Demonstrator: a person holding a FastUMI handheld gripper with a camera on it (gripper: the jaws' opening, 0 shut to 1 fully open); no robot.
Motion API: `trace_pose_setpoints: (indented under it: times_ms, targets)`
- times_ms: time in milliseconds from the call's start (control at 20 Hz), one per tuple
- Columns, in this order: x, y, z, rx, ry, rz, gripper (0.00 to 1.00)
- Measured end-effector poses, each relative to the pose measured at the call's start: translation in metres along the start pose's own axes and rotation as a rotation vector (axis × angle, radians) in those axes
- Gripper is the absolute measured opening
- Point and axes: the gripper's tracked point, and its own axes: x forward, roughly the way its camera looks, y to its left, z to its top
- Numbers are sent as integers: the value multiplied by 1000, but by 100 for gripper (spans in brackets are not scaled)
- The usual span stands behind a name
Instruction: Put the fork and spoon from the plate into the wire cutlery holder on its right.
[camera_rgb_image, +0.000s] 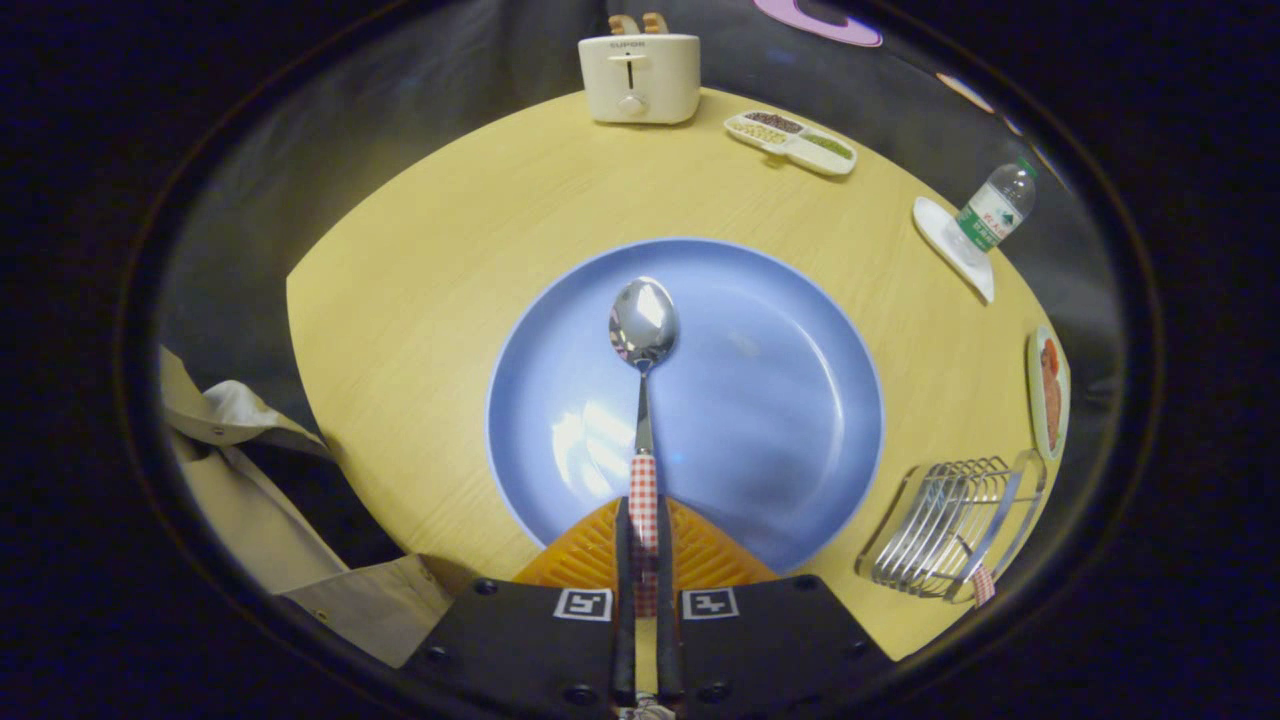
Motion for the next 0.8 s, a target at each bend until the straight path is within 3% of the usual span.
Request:
trace_pose_setpoints:
  times_ms: [350, 800]
  targets:
    - [-53, -32, 15, -29, -6, -6, 11]
    - [-117, -129, 11, -81, 62, -137, 11]
